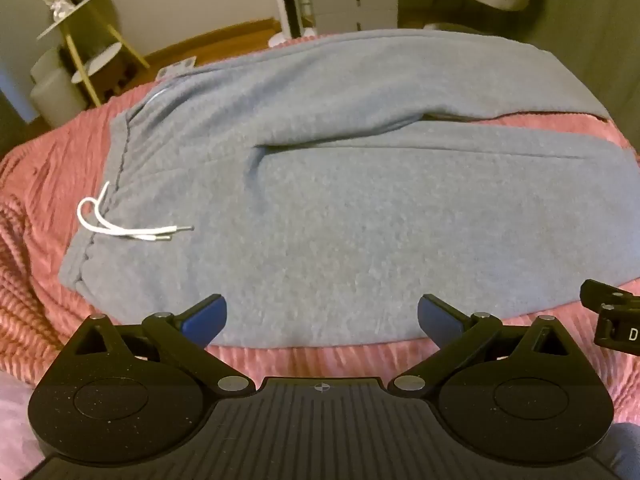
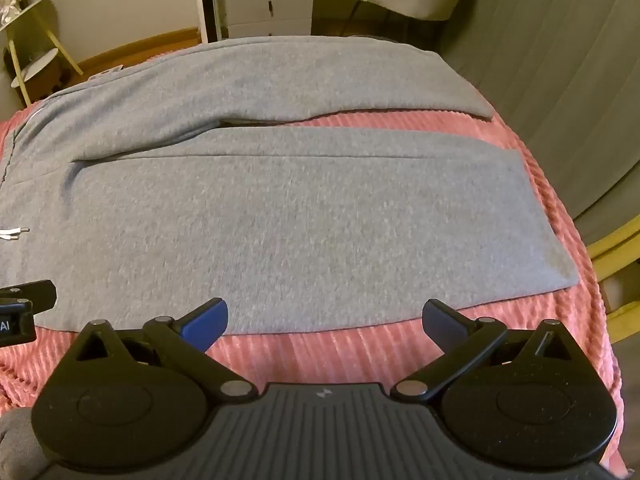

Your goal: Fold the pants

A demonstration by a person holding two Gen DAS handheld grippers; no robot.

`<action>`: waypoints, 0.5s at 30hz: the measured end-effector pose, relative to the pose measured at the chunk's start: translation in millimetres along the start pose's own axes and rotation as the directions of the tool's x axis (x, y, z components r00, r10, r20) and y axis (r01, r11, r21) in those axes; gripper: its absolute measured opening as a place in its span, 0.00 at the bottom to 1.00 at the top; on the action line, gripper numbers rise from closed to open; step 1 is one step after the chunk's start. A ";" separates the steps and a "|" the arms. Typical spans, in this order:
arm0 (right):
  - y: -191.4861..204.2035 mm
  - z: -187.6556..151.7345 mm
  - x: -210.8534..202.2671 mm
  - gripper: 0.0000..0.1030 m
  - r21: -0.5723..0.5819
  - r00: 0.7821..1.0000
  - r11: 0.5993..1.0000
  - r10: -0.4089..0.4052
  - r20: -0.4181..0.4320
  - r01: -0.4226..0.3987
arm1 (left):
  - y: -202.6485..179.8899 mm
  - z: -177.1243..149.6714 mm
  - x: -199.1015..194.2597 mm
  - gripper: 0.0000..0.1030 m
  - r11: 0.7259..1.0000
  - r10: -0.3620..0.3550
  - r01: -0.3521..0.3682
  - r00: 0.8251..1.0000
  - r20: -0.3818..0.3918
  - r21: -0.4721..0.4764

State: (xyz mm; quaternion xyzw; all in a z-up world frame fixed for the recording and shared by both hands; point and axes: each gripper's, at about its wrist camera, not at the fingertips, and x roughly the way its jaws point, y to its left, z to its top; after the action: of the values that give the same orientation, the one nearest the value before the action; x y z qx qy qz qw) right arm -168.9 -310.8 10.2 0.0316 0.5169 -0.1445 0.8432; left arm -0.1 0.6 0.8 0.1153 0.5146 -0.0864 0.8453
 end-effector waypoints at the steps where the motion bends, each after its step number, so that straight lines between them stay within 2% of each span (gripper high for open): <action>1: -0.2 0.1 0.2 1.00 0.001 1.000 1.000 -0.001 0.000 0.001 | 0.8 -1.2 -1.7 1.00 1.000 0.003 -0.003 1.000 0.011 -0.004; 6: -3.6 1.2 1.4 1.00 0.002 1.000 1.000 0.003 -0.001 -0.003 | -2.5 -2.6 2.4 1.00 1.000 0.018 -0.018 1.000 0.002 0.001; 15: -8.3 4.3 2.6 1.00 0.007 1.000 1.000 -0.001 -0.008 0.001 | -0.1 0.5 2.3 1.00 1.000 0.004 -0.004 1.000 -0.019 -0.009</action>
State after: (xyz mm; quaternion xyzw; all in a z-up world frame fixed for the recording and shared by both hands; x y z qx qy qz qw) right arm -166.4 -320.1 10.7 0.0349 0.5198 -0.1467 0.8409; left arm 1.3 0.3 -1.0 0.1133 0.5227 -0.0813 0.8410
